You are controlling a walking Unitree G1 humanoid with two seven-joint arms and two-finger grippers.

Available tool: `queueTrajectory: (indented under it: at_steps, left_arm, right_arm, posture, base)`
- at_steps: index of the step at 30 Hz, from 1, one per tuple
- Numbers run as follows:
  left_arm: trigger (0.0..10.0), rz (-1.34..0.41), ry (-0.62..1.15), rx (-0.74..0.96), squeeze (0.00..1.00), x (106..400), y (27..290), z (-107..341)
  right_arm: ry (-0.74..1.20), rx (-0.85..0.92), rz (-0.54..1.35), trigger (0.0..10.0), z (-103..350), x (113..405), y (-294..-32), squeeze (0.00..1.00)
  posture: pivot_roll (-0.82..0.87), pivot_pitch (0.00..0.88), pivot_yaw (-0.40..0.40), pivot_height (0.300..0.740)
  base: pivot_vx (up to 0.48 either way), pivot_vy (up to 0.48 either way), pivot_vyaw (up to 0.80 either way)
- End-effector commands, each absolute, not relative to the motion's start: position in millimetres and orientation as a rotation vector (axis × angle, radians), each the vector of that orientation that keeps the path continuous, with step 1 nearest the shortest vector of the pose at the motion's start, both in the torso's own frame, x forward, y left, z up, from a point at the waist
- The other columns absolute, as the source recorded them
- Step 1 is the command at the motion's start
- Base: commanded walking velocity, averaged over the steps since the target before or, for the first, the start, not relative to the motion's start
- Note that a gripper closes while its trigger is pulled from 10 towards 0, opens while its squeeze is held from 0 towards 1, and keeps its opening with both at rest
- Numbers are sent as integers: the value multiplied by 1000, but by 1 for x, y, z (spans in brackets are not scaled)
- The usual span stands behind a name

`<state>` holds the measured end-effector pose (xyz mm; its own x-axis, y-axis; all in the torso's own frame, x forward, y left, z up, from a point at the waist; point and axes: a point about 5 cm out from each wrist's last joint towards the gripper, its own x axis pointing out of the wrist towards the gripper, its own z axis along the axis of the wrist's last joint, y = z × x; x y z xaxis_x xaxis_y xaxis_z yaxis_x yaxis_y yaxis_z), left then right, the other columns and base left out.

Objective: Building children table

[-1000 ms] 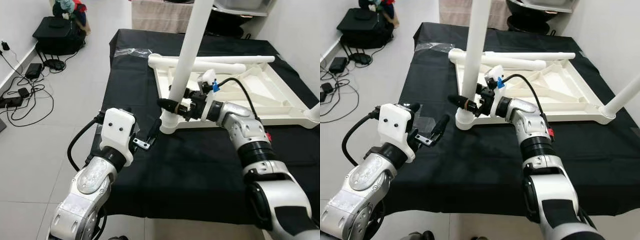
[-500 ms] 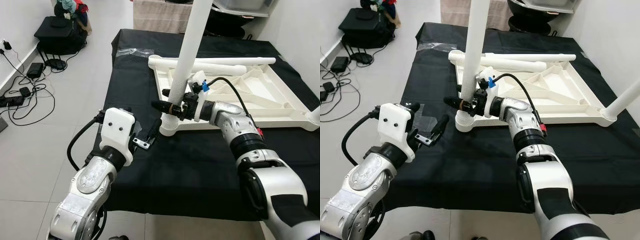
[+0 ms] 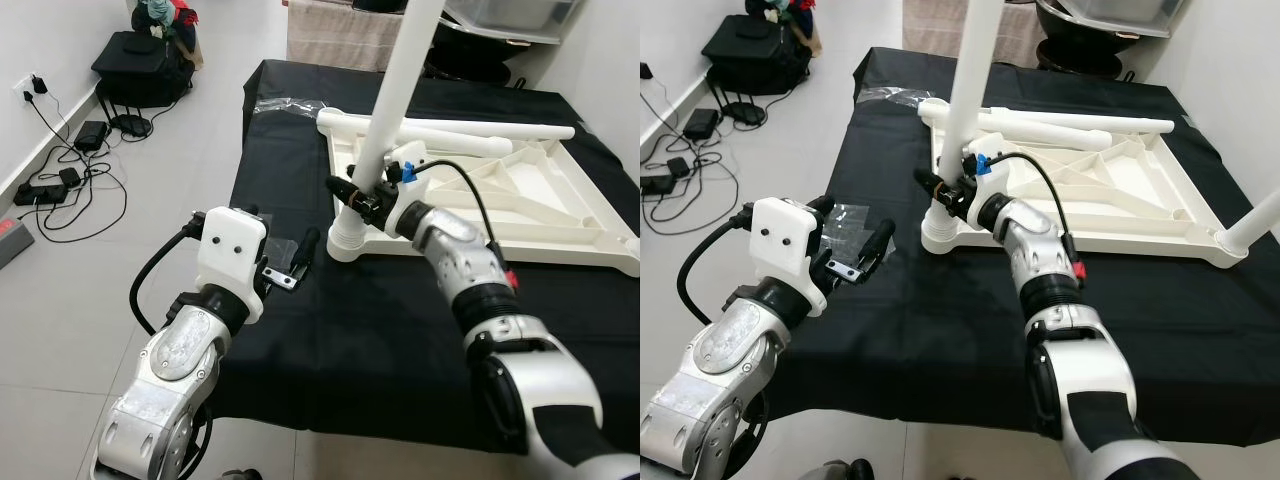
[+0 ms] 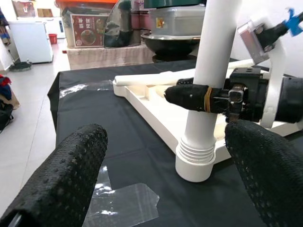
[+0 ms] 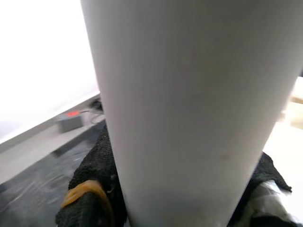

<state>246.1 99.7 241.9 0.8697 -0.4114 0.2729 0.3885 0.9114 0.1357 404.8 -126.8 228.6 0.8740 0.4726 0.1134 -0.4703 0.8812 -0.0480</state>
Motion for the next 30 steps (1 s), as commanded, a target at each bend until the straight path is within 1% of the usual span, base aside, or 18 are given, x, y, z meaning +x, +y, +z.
queueTrajectory:
  at_steps: [1,3,5,6,7,12,13,14,18,19,23,24,25,26,27,28,29,30]
  left_arm:
    - [10000,-416,-301,86,0,247,99,241]
    - [10000,-449,-286,81,0,245,95,238]
    - [10000,-449,-286,81,0,245,95,238]
    - [10000,-462,-283,82,0,244,93,237]
    - [10000,-462,-283,82,0,244,93,237]
    - [10000,-480,-263,80,0,242,92,232]
    - [10000,-486,-257,77,0,242,91,231]
    - [10000,-490,-254,76,0,242,91,231]
    - [10000,-492,-253,74,0,242,91,231]
    - [10000,-492,-252,73,0,242,91,231]
    - [10000,-495,-250,70,0,242,90,230]
    - [10000,-497,-250,71,0,242,89,230]
    - [10000,-497,-250,71,0,242,89,230]
    - [10000,-497,-251,69,0,242,89,231]
    - [10000,-497,-252,69,0,243,89,231]
    - [10000,-497,-252,69,0,243,89,231]
    - [10000,-499,-253,69,0,242,89,231]
    - [10000,-499,-253,69,0,242,89,231]
  right_arm:
    - [-26,-43,286,0,208,405,-149,0]
    - [8,-62,-235,0,193,393,-173,0]
    - [8,-62,-235,0,193,393,-173,0]
    - [-7,-45,-376,0,192,385,-178,0]
    - [-7,-45,-376,0,192,385,-178,0]
    - [-64,37,-327,0,202,383,-149,0]
    - [-90,81,-223,10000,209,386,-129,0]
    - [-108,109,-159,10000,214,387,-117,0]
    - [-160,115,-54,10000,224,388,-104,0]
    - [-173,117,-40,10000,226,388,-103,1000]
    - [-197,101,-31,10000,233,387,-103,1000]
    - [-194,94,15,10000,237,390,-104,890]
    - [-194,94,15,10000,237,390,-104,890]
    - [-181,103,101,10000,241,394,-104,0]
    - [-164,115,202,10000,246,397,-106,0]
    - [-164,115,202,10000,246,397,-106,0]
    - [-148,87,361,10000,250,400,-107,0]
    - [-148,87,361,10000,250,400,-107,0]
  posture:
    - [92,174,-132,740]
    - [86,175,-128,740]
    - [86,175,-128,740]
    - [83,177,-127,740]
    - [83,177,-127,740]
    - [81,177,-125,740]
    - [81,179,-126,740]
    - [80,178,-125,740]
    - [72,183,-123,740]
    - [72,183,-123,740]
    - [69,187,-121,740]
    - [71,190,-121,740]
    - [71,190,-121,740]
    - [70,190,-122,740]
    - [70,192,-123,740]
    - [70,192,-123,740]
    - [71,193,-119,740]
    - [71,193,-119,740]
  base:
    - [0,0,0]
    - [0,0,0]
    - [0,0,0]
    - [0,0,0]
    - [0,0,0]
    - [0,0,0]
    - [0,0,0]
    - [0,0,0]
    - [0,0,0]
    - [0,0,0]
    - [0,0,0]
    - [0,0,0]
    - [0,0,0]
    - [0,0,0]
    - [0,0,0]
    - [0,0,0]
    - [0,0,0]
    - [0,0,0]
